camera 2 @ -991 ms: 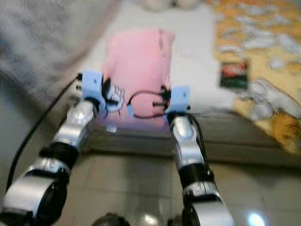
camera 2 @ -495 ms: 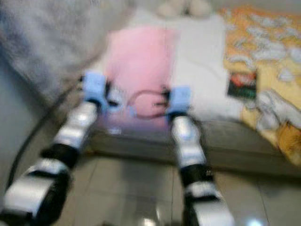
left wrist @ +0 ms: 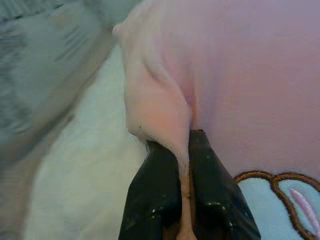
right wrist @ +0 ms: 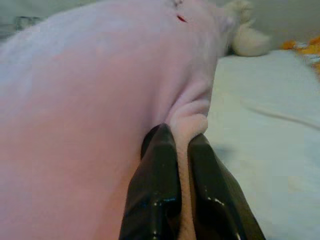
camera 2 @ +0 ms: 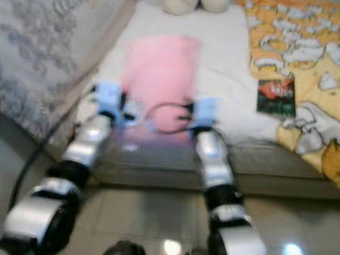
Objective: Clean up the room
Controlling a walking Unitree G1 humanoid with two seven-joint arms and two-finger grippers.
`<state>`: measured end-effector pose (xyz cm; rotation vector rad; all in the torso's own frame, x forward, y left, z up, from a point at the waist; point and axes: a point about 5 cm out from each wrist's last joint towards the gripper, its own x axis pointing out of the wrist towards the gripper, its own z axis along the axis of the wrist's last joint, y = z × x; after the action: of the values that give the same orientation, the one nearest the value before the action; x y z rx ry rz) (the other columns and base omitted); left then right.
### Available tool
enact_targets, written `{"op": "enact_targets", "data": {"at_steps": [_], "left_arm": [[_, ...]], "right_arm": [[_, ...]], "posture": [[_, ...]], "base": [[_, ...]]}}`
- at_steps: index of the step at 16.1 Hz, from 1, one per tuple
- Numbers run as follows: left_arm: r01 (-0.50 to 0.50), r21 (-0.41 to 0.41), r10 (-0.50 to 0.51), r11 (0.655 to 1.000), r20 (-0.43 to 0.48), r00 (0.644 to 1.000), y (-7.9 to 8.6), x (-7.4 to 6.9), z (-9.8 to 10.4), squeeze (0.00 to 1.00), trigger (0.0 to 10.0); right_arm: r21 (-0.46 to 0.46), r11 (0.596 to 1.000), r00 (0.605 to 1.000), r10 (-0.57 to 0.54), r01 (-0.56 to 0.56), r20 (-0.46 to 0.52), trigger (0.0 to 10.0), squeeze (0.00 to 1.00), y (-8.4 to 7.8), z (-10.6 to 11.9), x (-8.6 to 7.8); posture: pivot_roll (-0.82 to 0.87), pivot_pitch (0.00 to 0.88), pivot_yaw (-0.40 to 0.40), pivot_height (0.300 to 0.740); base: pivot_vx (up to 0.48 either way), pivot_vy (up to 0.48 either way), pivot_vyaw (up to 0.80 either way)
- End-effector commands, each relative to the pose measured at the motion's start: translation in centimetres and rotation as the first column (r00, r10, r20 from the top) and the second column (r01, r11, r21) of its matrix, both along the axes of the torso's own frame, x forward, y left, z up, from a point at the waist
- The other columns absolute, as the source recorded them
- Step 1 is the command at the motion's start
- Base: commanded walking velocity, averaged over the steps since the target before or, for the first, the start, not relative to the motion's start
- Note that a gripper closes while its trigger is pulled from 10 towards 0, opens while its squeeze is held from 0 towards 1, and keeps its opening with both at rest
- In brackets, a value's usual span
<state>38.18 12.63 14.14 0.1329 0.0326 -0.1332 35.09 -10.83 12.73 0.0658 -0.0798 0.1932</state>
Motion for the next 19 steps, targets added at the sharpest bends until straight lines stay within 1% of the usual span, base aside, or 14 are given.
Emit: {"op": "enact_targets", "data": {"at_steps": [1,6,7,8,11,15,17,19], "left_arm": [[-0.002,-0.014,0.002,1.000,0.031,1.000,-0.4,0.3,1.0,0.00,10.0],[-0.011,-0.015,0.011,1.000,0.035,0.999,-0.1,0.6,1.3,0.00,10.0],[0.001,0.017,-0.001,1.000,0.050,0.999,-0.2,0.6,1.4,0.00,10.0],[0.036,0.056,-0.040,0.998,0.070,0.997,-1.0,0.5,1.6,0.00,10.0],[0.039,0.043,-0.042,0.998,0.060,0.997,-1.4,0.5,1.4,0.00,10.0],[0.019,0.025,-0.020,1.000,0.053,0.998,-1.0,0.7,1.5,0.00,10.0],[0.009,0.025,-0.010,1.000,0.050,0.999,-0.8,0.8,1.6,0.00,10.0],[-0.003,0.048,0.000,0.999,0.056,0.998,-0.5,0.8,1.7,0.00,10.0]], "right_arm": [[-0.006,1.000,0.999,-0.030,0.030,0.037,10.0,0.00,-1.1,0.9,0.4],[-0.006,1.000,0.999,-0.028,0.028,0.037,10.0,0.00,-1.0,0.9,0.5],[-0.005,1.000,0.999,-0.028,0.028,0.035,10.0,0.00,-1.0,0.8,0.4],[-0.005,1.000,0.999,-0.027,0.027,0.032,10.0,0.00,-1.0,0.7,0.4],[-0.005,1.000,0.999,-0.028,0.029,0.032,10.0,0.00,-1.0,0.8,0.4],[-0.011,0.999,0.999,-0.035,0.035,0.026,10.0,0.00,-1.3,0.6,0.3],[-0.012,0.999,0.999,-0.035,0.036,0.025,10.0,0.00,-1.3,0.6,0.3],[-0.011,0.999,0.999,-0.032,0.032,0.023,10.0,0.00,-1.1,0.5,0.3]], "posture": [[-0.15,0.013,0.079,0.727],[-0.15,0.017,0.082,0.727],[-0.16,0.020,0.082,0.727],[-0.16,0.022,0.082,0.727],[-0.17,0.025,0.083,0.727],[-0.17,0.027,0.084,0.727],[-0.17,0.026,0.085,0.727],[-0.17,0.025,0.085,0.727]], "base": [[0.461,0.000,0.00],[0.461,0.000,0.00],[0.461,0.000,0.00],[0.461,0.000,0.00],[0.450,0.000,0.00],[0.446,0.000,0.00],[0.334,0.337,0.00],[0.285,0.386,0.00]]}}
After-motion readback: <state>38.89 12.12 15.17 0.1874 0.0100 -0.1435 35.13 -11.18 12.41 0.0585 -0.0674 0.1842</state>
